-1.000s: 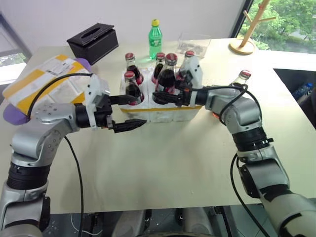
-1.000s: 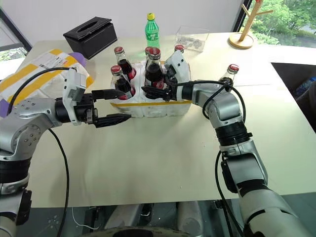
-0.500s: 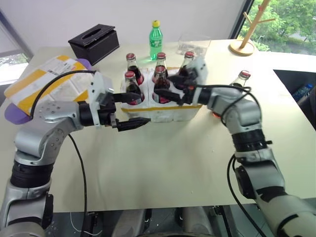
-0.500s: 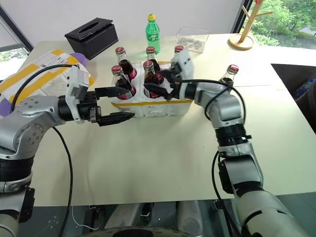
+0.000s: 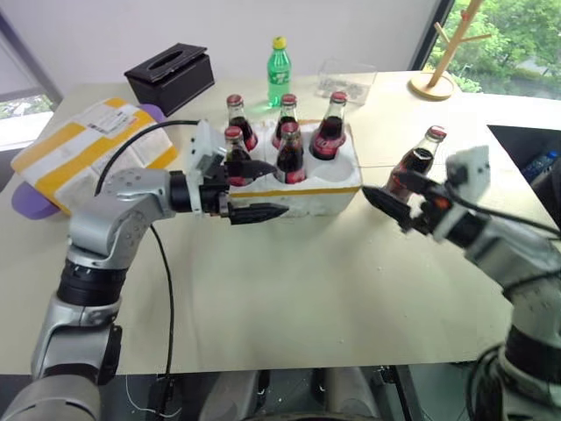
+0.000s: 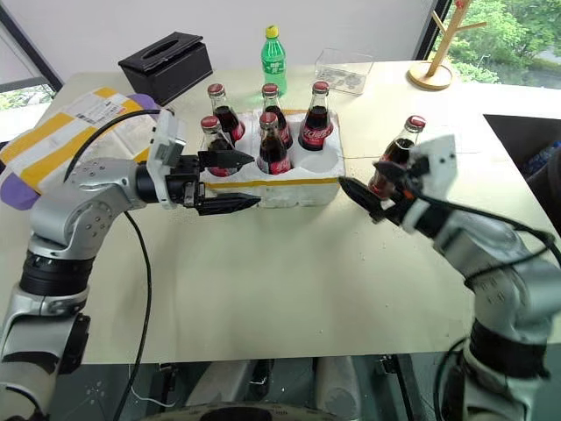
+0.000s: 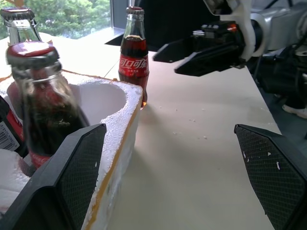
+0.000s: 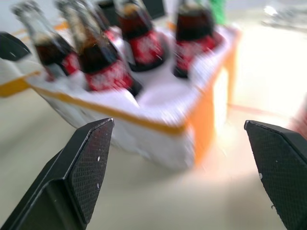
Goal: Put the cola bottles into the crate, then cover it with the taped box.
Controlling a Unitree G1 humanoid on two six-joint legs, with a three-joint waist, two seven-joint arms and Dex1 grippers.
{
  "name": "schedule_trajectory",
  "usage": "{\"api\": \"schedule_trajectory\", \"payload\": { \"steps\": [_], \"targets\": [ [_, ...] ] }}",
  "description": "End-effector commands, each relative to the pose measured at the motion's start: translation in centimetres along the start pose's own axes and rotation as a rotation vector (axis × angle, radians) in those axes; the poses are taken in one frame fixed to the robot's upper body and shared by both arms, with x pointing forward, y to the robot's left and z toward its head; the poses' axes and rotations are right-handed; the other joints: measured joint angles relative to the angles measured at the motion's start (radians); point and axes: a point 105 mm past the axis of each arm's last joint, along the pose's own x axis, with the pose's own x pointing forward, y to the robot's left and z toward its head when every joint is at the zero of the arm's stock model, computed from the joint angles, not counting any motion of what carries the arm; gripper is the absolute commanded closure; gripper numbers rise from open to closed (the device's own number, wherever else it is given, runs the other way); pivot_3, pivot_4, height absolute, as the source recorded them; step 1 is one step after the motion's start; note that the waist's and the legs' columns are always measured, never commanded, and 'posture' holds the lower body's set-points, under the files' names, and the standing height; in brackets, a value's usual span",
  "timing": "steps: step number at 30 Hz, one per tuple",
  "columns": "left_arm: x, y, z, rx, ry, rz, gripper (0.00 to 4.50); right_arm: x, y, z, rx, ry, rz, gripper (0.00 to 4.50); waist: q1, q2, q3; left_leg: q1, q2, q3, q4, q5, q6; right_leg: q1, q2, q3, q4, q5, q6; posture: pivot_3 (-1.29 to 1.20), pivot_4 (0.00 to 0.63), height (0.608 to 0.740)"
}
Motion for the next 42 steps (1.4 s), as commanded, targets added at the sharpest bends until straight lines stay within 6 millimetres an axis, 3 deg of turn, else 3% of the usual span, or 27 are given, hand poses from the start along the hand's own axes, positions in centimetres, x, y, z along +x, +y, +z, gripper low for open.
{"api": "schedule_trajectory", "payload": {
  "steps": [1, 6, 12, 20, 36, 42],
  "targets": [
    [0.2, -0.2, 0.9, 0.053, -0.009, -0.032, 0.00, -3.2, -3.1, 0.8, -0.042, -0.045, -0.202, 0.03, 0.002, 0.000, 0.000, 0.000, 0.000, 0.000, 0.000, 0.000, 0.000, 0.000, 0.000, 0.000, 0.000, 0.000, 0.000, 0.00, 0.150, 0.736],
    [0.2, -0.4, 0.8, 0.054, -0.005, -0.045, 0.00, -3.4, -5.0, 1.1, -0.069, -0.072, -0.300, 0.03, -0.003, 0.000, 0.000, 0.002, 0.001, 0.001, 0.001, -0.001, 0.002, 0.002, 0.000, 0.000, 0.000, 0.001, 0.000, 0.00, 0.150, 0.736],
    [0.3, -0.9, 0.9, 0.062, -0.002, -0.054, 0.00, -1.5, -5.3, 0.7, -0.036, -0.103, -0.280, 0.03, 0.001, 0.000, 0.000, 0.006, 0.001, 0.001, 0.000, -0.002, 0.003, 0.005, 0.000, 0.000, 0.000, 0.001, 0.000, 0.00, 0.150, 0.736],
    [-0.5, -1.2, 0.8, 0.052, 0.005, -0.015, 0.00, 1.1, -8.1, 0.2, -0.010, -0.123, -0.306, 0.03, 0.000, 0.000, 0.000, 0.006, 0.001, 0.001, 0.000, 0.000, 0.000, 0.006, 0.001, 0.000, -0.001, 0.001, 0.000, 0.00, 0.150, 0.736],
    [-1.6, -1.1, 1.0, 0.060, 0.018, 0.059, 0.00, 5.1, -7.8, 0.2, -0.025, -0.121, -0.195, 0.03, 0.000, 0.000, 0.000, 0.006, 0.000, 0.001, 0.000, 0.000, -0.001, 0.006, 0.001, 0.000, -0.001, 0.001, 0.000, 0.00, 0.150, 0.736],
    [-1.3, -1.2, 1.1, 0.063, 0.015, 0.050, 0.00, 7.6, -8.2, -0.1, -0.012, -0.125, -0.184, 0.03, -0.004, 0.000, 0.000, 0.006, 0.001, 0.001, 0.000, 0.001, -0.001, 0.006, 0.001, 0.000, -0.001, 0.001, 0.000, 0.00, 0.150, 0.736]
  ]
}}
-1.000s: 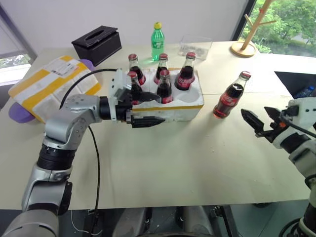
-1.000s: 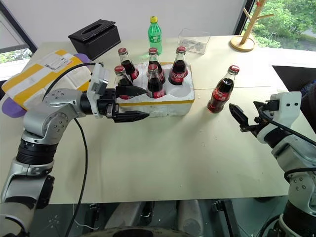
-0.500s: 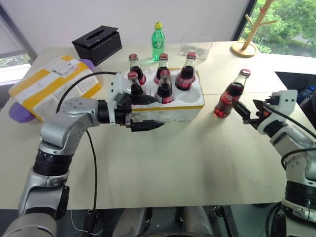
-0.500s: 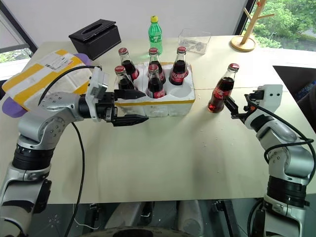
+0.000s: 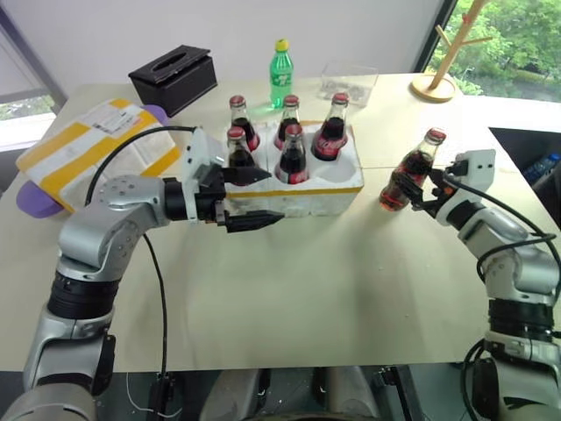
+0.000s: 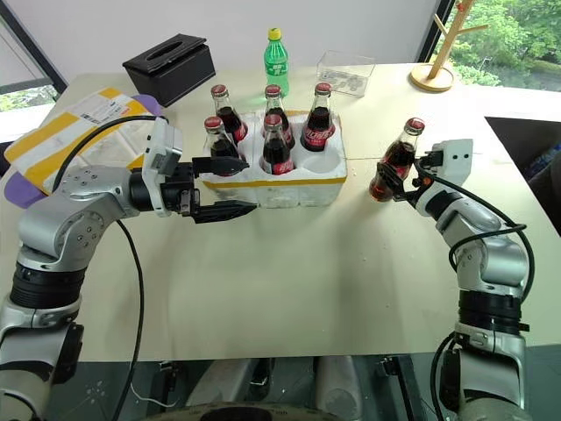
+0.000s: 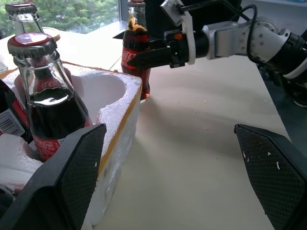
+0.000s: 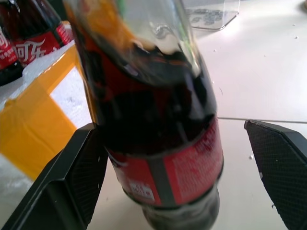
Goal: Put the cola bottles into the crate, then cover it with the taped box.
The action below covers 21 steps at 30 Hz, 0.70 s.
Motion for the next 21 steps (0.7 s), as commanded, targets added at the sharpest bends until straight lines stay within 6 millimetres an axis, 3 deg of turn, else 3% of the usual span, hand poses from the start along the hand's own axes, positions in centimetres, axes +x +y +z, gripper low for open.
{"api": "schedule_trajectory", "payload": {
  "steps": [1, 3, 7, 15, 21],
  "targets": [
    [0.0, -0.3, 1.3, 0.045, -0.027, -0.011, 0.00, 1.1, 0.2, 0.8, -0.022, -0.042, 0.012, 0.03, -0.001, 0.000, 0.000, 0.000, 0.000, 0.000, 0.000, 0.000, 0.000, 0.000, 0.000, 0.000, 0.000, 0.000, 0.000, 0.00, 0.150, 0.736],
    [0.0, -0.3, 1.3, 0.045, -0.027, -0.013, 0.00, 1.3, 0.2, 0.7, -0.021, -0.045, 0.016, 0.27, 0.002, 0.000, 0.000, 0.000, 0.000, 0.000, 0.000, 0.000, 0.000, 0.000, 0.000, 0.000, 0.000, 0.000, 0.000, 0.00, 0.150, 0.736],
    [0.0, -0.3, 1.3, 0.049, -0.029, -0.011, 0.00, 1.2, 1.7, 2.0, -0.053, -0.092, 0.093, 1.67, 0.002, 0.000, 0.000, 0.000, 0.000, 0.000, 0.000, 0.000, 0.000, 0.000, 0.001, 0.000, 0.000, 0.000, 0.000, 0.00, 0.150, 0.736],
    [-0.3, -0.2, 1.3, 0.047, -0.029, 0.006, 0.00, -0.4, 4.3, 8.3, -0.126, -0.260, 0.201, 1.67, 0.001, 0.001, 0.001, -0.001, 0.000, 0.000, -0.001, 0.000, 0.000, -0.002, 0.000, 0.000, 0.000, 0.000, 0.000, 0.00, 0.150, 0.736],
    [-0.5, -0.1, 1.2, 0.048, -0.030, 0.021, 0.00, -0.9, 9.2, 12.6, -0.124, -0.361, 0.367, 1.67, -0.004, 0.001, 0.001, -0.001, 0.000, 0.000, -0.001, 0.000, 0.000, -0.002, 0.000, 0.000, 0.000, 0.000, 0.000, 0.00, 0.150, 0.736]
  ]
}}
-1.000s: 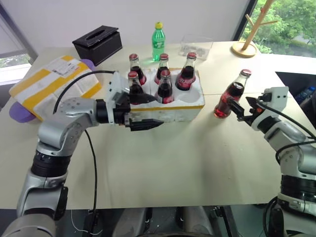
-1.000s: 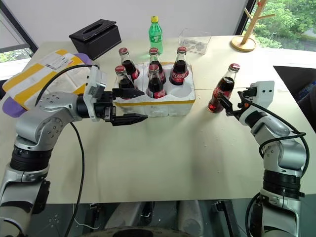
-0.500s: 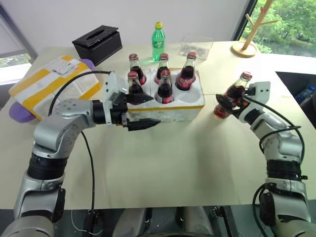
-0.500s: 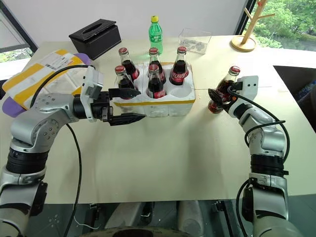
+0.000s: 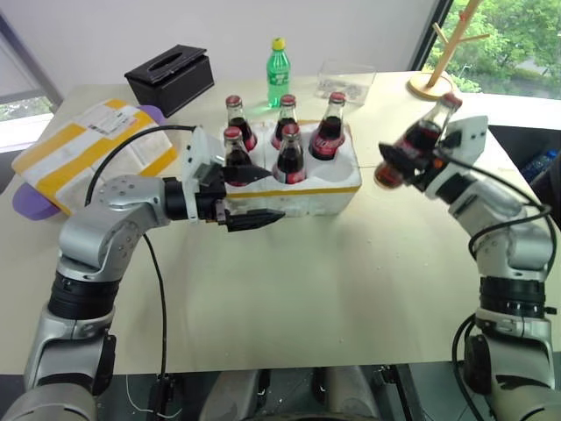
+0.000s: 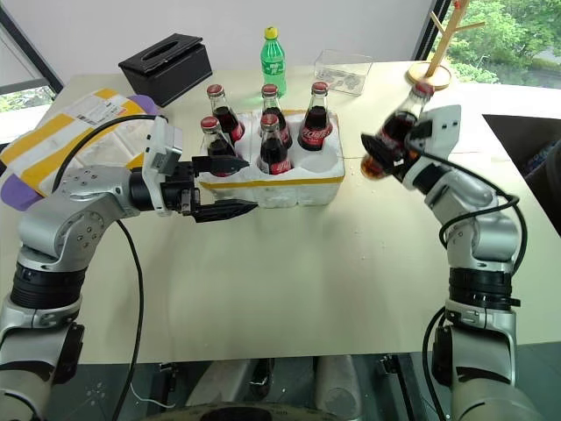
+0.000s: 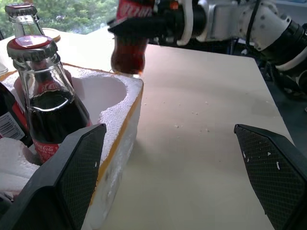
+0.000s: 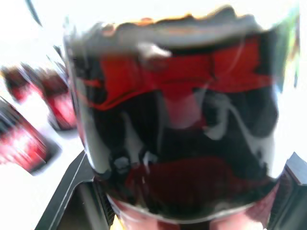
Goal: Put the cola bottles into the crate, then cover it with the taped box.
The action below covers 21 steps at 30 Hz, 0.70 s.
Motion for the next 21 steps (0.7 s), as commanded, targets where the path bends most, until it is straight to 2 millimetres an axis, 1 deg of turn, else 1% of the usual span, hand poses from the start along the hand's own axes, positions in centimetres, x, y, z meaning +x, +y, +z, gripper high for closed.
{"api": "schedule_trajectory", "payload": {
  "steps": [1, 2, 4, 7, 10, 11, 13, 15, 18, 21],
  "targets": [
    [-0.5, -0.2, 1.2, 0.047, -0.026, 0.007, 0.00, 0.7, 3.0, 4.9, -0.042, -0.145, 0.110, 1.67, 0.001, 0.000, 0.000, 0.000, 0.000, 0.000, 0.000, 0.000, 0.000, 0.000, 0.000, 0.000, 0.000, 0.000, 0.000, 0.00, 0.150, 0.736],
    [-0.6, -0.2, 1.2, 0.048, -0.026, 0.011, 0.00, 1.0, 3.7, 5.0, -0.033, -0.145, 0.134, 1.67, 0.001, 0.000, 0.000, 0.000, 0.000, 0.000, 0.000, 0.000, 0.000, 0.000, 0.000, 0.000, 0.000, 0.000, 0.000, 0.00, 0.150, 0.736],
    [-0.6, -0.1, 1.2, 0.048, -0.028, 0.017, 0.00, 1.8, 5.0, 4.6, -0.033, -0.126, 0.181, 1.67, 0.002, 0.000, 0.000, 0.000, 0.000, 0.000, 0.000, 0.000, 0.000, 0.000, 0.000, 0.000, 0.000, 0.000, 0.000, 0.00, 0.150, 0.736],
    [-0.7, -0.2, 1.2, 0.052, -0.029, 0.025, 0.00, 2.7, 6.0, 2.9, -0.031, -0.079, 0.214, 1.67, 0.004, 0.000, 0.000, 0.000, 0.000, 0.000, 0.000, 0.000, 0.000, 0.000, 0.000, 0.000, 0.000, 0.000, 0.000, 0.00, 0.150, 0.736],
    [-0.7, -0.2, 1.3, 0.054, -0.030, 0.033, 0.00, 3.0, 6.2, 1.5, -0.013, -0.043, 0.228, 1.67, 0.008, 0.000, 0.000, -0.001, 0.000, 0.000, 0.000, 0.000, 0.000, 0.000, 0.000, 0.000, 0.000, 0.000, 0.000, 0.00, 0.150, 0.736],
    [-0.8, -0.2, 1.3, 0.055, -0.030, 0.037, 0.00, 3.1, 6.2, 0.9, -0.005, -0.029, 0.233, 1.67, 0.008, 0.000, 0.000, -0.001, 0.000, 0.000, 0.000, 0.000, 0.000, 0.000, 0.000, 0.000, 0.000, 0.000, 0.000, 0.00, 0.150, 0.736],
    [-1.1, -0.2, 1.4, 0.058, -0.027, 0.048, 0.00, 3.4, 6.3, -1.1, 0.001, 0.019, 0.240, 1.67, 0.008, 0.000, 0.000, -0.001, -0.001, 0.000, 0.000, 0.000, 0.000, 0.000, 0.000, 0.000, 0.000, 0.000, 0.000, 0.00, 0.150, 0.736],
    [-1.3, -0.3, 1.3, 0.060, -0.024, 0.058, 0.00, 3.6, 6.5, -2.4, -0.006, 0.052, 0.248, 1.67, 0.006, 0.000, 0.000, -0.001, -0.001, 0.000, 0.000, 0.000, 0.000, 0.000, 0.000, 0.000, 0.000, 0.000, 0.000, 0.00, 0.150, 0.736],
    [-1.7, -0.3, 1.4, 0.059, -0.022, 0.079, 0.00, 3.7, 6.6, -3.7, -0.033, 0.083, 0.260, 1.67, 0.004, 0.000, 0.000, -0.001, -0.001, 0.000, 0.000, 0.000, 0.000, -0.001, 0.000, 0.000, 0.000, 0.000, 0.000, 0.00, 0.150, 0.736],
    [-1.9, -0.3, 1.4, 0.057, -0.021, 0.090, 0.00, 3.8, 6.4, -4.3, -0.030, 0.098, 0.256, 1.67, 0.004, 0.000, 0.000, -0.001, -0.001, 0.000, 0.000, 0.000, 0.000, -0.001, 0.001, 0.000, 0.000, 0.000, 0.000, 0.00, 0.150, 0.736]
  ]
}}
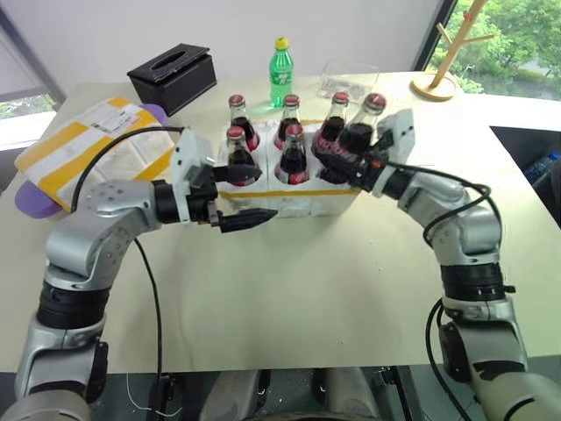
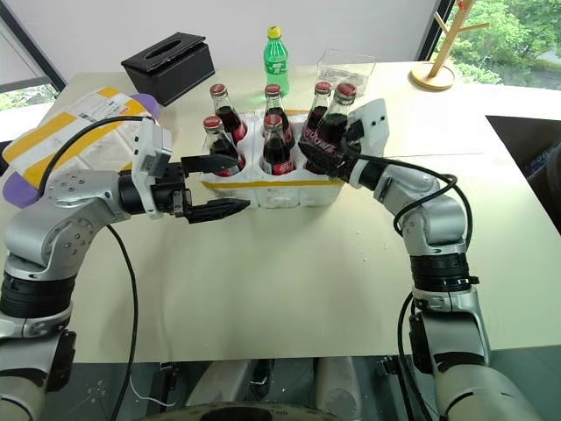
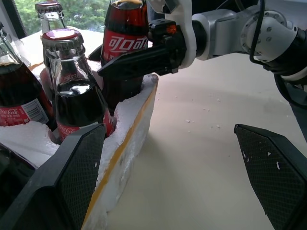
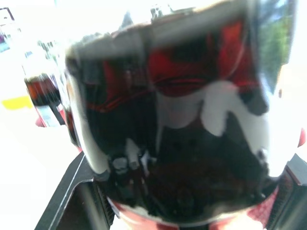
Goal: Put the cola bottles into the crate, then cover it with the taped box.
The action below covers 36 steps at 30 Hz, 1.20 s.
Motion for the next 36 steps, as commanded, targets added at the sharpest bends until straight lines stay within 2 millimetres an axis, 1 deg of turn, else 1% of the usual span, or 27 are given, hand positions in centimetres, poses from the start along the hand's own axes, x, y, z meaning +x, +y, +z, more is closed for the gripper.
{"api": "schedule_trajectory", "payload": {
  "steps": [1, 3, 4, 5, 8, 10, 13, 15, 19, 21, 23, 25, 27, 29, 32, 34, 36],
  "targets": [
    [-0.8, -0.2, 1.2, 0.041, -0.028, 0.025, 0.00, 0.3, 0.3, 0.8, -0.019, -0.041, 0.025, 1.67, 0.000, 0.000, 0.000, 0.000, 0.000, 0.000, 0.000, 0.000, 0.000, 0.000, 0.000, 0.000, 0.000, 0.000, 0.000, 0.00, 0.150, 0.736],
    [-1.1, -0.4, 1.2, 0.047, -0.021, 0.036, 0.00, 0.5, -0.1, 0.1, 0.016, -0.016, 0.015, 0.59, -0.003, 0.000, 0.000, 0.000, 0.000, 0.000, 0.000, 0.000, 0.000, 0.000, 0.000, 0.000, 0.000, 0.000, 0.000, 0.00, 0.150, 0.736],
    [-1.4, -0.4, 1.2, 0.053, -0.015, 0.047, 0.00, 0.5, -0.3, -0.1, 0.021, -0.010, 0.012, 0.23, -0.003, 0.000, 0.000, 0.000, 0.000, 0.000, 0.000, 0.000, 0.000, 0.000, 0.000, 0.000, 0.000, 0.000, 0.000, 0.00, 0.150, 0.736],
    [-1.7, -0.3, 1.3, 0.058, -0.010, 0.059, 0.00, 0.6, -0.4, -0.1, 0.021, -0.008, 0.010, 0.03, -0.004, 0.000, 0.000, 0.000, 0.000, 0.000, 0.000, 0.000, 0.000, 0.000, 0.000, 0.000, 0.000, 0.000, 0.000, 0.00, 0.150, 0.736],
    [-2.8, -0.1, 1.3, 0.073, 0.011, 0.106, 0.00, 0.6, -0.5, 0.0, 0.013, -0.009, 0.003, 0.03, -0.005, 0.000, 0.000, 0.001, 0.000, 0.000, 0.000, 0.000, 0.000, 0.002, 0.000, 0.000, 0.000, 0.000, 0.000, 0.00, 0.150, 0.736],
    [-4.0, 0.1, 1.1, 0.088, 0.039, 0.156, 0.00, 0.4, -0.7, 0.3, 0.006, -0.010, 0.006, 0.03, -0.009, 0.000, 0.000, 0.002, 0.000, 0.000, 0.000, 0.000, 0.000, 0.002, 0.000, 0.000, 0.000, 0.000, 0.000, 0.00, 0.150, 0.736],
    [-6.1, 0.4, 0.6, 0.131, 0.107, 0.258, 0.00, -0.8, -1.0, 1.7, -0.012, -0.027, 0.024, 0.03, -0.011, 0.000, 0.000, 0.002, 0.000, 0.000, 0.000, 0.000, 0.000, 0.001, 0.000, 0.000, 0.000, 0.000, 0.000, 0.00, 0.150, 0.736],
    [-8.1, 0.7, 0.3, 0.160, 0.162, 0.354, 0.00, -1.9, -1.4, 3.3, -0.022, -0.050, 0.034, 0.03, -0.011, 0.000, 0.000, 0.001, 0.000, 0.000, 0.000, 0.000, 0.000, 0.001, 0.000, 0.000, 0.000, 0.000, 0.000, 0.00, 0.150, 0.736],
    [-13.0, 1.2, -0.7, 0.228, 0.309, 0.571, 0.00, -4.6, -1.9, 7.2, -0.073, -0.106, 0.060, 0.03, -0.015, 0.000, 0.000, 0.001, 0.000, 0.000, -0.002, -0.001, 0.002, 0.001, -0.001, 0.000, -0.002, 0.000, 0.000, 0.00, 0.150, 0.736],
    [-15.5, 1.6, -1.0, 0.258, 0.369, 0.689, 0.00, -6.0, -2.9, 9.3, -0.082, -0.163, 0.035, 0.03, -0.016, 0.000, 0.000, 0.002, 0.000, 0.000, -0.005, -0.003, 0.004, 0.000, -0.002, 0.001, -0.002, 0.000, 0.000, 0.00, 0.150, 0.736],
    [-18.0, 2.2, -1.6, 0.287, 0.447, 0.815, 0.00, -7.1, -3.3, 10.6, -0.088, -0.185, 0.043, 0.03, -0.016, 0.000, 0.000, 0.003, 0.001, 0.000, -0.007, -0.003, 0.004, 0.000, -0.002, 0.001, -0.003, 0.000, -0.001, 0.00, 0.150, 0.736],
    [-20.2, 2.6, -2.4, 0.298, 0.514, 0.925, 0.00, -8.0, -2.7, 11.5, -0.106, -0.185, 0.103, 0.03, -0.015, 0.000, 0.000, 0.004, 0.001, 0.000, -0.009, -0.003, 0.004, 0.000, -0.002, 0.001, -0.003, 0.000, -0.001, 0.00, 0.150, 0.736],
    [-21.8, 2.8, -2.8, 0.279, 0.530, 1.015, 0.00, -8.8, -1.7, 12.2, -0.100, -0.185, 0.180, 0.03, -0.013, 0.000, 0.000, 0.004, 0.001, 0.000, -0.011, -0.002, 0.004, 0.001, -0.002, 0.001, -0.004, -0.001, -0.001, 0.00, 0.150, 0.736],
    [-23.6, 3.1, -3.6, 0.277, 0.585, 1.093, 0.00, -9.6, -0.3, 12.7, -0.094, -0.175, 0.279, 0.03, -0.014, 0.000, 0.000, 0.005, 0.001, 0.000, -0.011, -0.003, 0.004, 0.001, -0.002, 0.001, -0.004, -0.001, -0.001, 0.00, 0.150, 0.736],
    [-27.1, 4.0, -5.4, 0.331, 0.781, 1.219, 0.00, -11.0, 2.7, 12.5, -0.126, -0.125, 0.465, 0.03, -0.014, 0.000, 0.000, 0.005, 0.001, 0.000, -0.011, -0.003, 0.004, 0.001, -0.002, 0.001, -0.004, -0.001, -0.001, 0.00, 0.150, 0.736],
    [-28.7, 4.7, -6.1, 0.363, 0.870, 1.276, 0.00, -11.8, 4.2, 12.2, -0.134, -0.090, 0.552, 0.03, -0.011, 0.000, 0.000, 0.005, 0.002, 0.000, -0.012, -0.003, 0.004, 0.001, -0.002, 0.001, -0.004, -0.001, -0.001, 0.00, 0.150, 0.736],
    [-29.8, 6.2, -6.9, 0.444, 0.982, 1.310, 0.00, -12.2, 5.5, 11.8, -0.150, -0.062, 0.611, 0.03, -0.003, 0.000, 0.000, 0.005, 0.002, 0.000, -0.012, -0.003, 0.004, 0.001, -0.002, 0.001, -0.004, -0.001, -0.001, 0.00, 0.150, 0.736]
  ]
}}
